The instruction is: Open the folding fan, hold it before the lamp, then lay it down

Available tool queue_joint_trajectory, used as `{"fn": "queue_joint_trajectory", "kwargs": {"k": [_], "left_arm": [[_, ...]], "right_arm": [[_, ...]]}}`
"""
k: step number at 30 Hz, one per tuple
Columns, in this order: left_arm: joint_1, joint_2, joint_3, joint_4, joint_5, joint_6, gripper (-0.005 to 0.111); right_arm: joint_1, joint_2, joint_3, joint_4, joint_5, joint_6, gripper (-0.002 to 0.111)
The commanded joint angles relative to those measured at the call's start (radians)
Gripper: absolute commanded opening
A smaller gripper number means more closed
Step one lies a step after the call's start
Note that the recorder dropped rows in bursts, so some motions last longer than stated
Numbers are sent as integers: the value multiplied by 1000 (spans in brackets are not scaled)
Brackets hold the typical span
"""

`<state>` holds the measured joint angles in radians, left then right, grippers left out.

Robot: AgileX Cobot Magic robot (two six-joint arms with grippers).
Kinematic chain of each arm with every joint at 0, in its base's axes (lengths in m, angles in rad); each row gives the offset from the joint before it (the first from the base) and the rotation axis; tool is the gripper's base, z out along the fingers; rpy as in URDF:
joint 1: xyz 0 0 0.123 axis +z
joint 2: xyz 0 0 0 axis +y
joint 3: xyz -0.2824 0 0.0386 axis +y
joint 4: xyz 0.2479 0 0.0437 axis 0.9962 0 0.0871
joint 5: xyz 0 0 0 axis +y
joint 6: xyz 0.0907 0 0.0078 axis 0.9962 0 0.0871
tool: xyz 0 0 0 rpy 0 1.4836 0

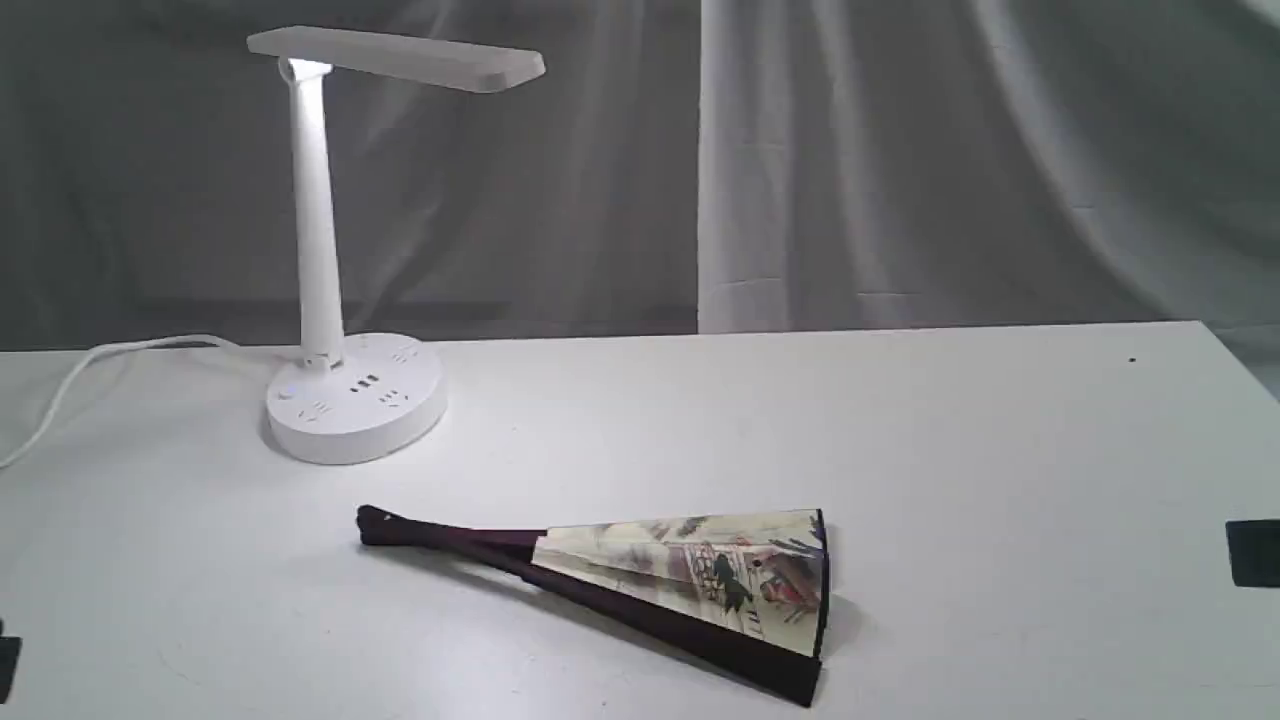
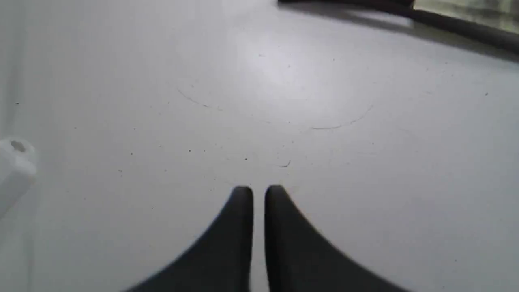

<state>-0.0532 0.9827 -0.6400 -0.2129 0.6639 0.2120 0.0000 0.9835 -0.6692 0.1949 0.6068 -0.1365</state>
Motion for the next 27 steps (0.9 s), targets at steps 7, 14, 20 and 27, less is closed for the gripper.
{"fn": "queue_joint_trajectory", "kwargs": {"k": [7,14,20,27], "left_arm": [[3,248,-31,-279,-111,324,36],[-29,449,-185,-271,-28,353,36],[-152,583,-301,-98,-50,391,36],[-243,744,-433,-20,-89,427,53]], "right_arm": [[1,87,-8,60,-13,-74,37],[1,134,-8,64,-8,-76,37],[1,164,-2,64,-3,-76,37],[1,164,4,64,-8,-106,37]]}}
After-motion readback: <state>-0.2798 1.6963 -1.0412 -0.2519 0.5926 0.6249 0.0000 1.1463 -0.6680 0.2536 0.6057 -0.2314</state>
